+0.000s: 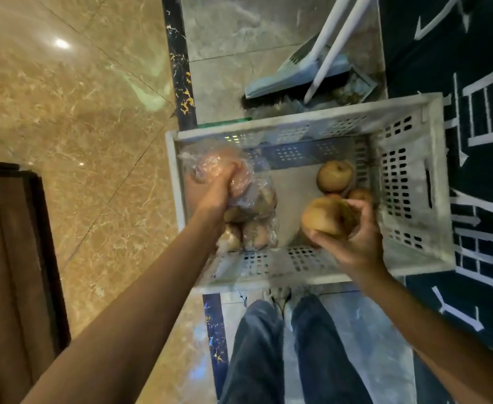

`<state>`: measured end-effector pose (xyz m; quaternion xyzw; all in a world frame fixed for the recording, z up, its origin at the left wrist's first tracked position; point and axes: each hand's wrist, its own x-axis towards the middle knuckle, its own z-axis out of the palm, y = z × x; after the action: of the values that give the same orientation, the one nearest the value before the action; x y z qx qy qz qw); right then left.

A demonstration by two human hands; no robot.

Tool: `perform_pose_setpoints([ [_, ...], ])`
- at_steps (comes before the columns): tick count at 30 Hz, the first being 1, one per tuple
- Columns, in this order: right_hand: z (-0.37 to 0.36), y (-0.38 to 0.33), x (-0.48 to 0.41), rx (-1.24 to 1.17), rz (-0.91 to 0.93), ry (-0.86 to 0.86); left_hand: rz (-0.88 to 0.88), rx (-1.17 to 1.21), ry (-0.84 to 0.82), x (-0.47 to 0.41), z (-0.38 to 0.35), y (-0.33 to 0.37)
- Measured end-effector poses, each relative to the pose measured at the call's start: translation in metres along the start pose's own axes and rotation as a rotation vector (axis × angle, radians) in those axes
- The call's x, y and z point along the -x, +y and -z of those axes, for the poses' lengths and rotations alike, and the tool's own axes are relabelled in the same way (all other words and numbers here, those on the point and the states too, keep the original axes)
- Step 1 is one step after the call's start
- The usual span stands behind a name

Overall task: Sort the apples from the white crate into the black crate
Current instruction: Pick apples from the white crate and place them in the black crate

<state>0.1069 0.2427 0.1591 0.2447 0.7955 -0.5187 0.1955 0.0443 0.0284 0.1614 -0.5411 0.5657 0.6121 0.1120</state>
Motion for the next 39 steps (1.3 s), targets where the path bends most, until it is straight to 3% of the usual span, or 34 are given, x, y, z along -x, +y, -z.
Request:
perform_pose_setpoints([
  [9, -0.022, 0.083, -0.091, 0.059, 0.024, -0.013, -0.23, -0.444, -0.002, -0.142, -0.082, -0.077],
  [18, -0.026, 0.147, -0.127, 0.178, 0.027, -0.045, -0.263, -0.802, 0.025, -0.218, -0.109, -0.117],
  [26, -0.024, 0.162, -0.136, 0.155, -0.033, -0.004, -0.468, -1.081, -0.011, -0.212, -0.117, -0.139],
  [30, -0.02, 0.159, -0.13, 0.176, -0.112, 0.039, -0.427, -1.238, 0.0, -0.203, -0.117, -0.132],
  [36, 0.002, 0.153, -0.118, 0.227, -0.212, 0.084, -0.387, -1.257, -0.016, -0.177, -0.112, -0.117],
  [39, 0.018, 0.151, -0.112, 0.194, -0.266, 0.11, -0.521, -1.187, 0.0, -0.155, -0.115, -0.118],
])
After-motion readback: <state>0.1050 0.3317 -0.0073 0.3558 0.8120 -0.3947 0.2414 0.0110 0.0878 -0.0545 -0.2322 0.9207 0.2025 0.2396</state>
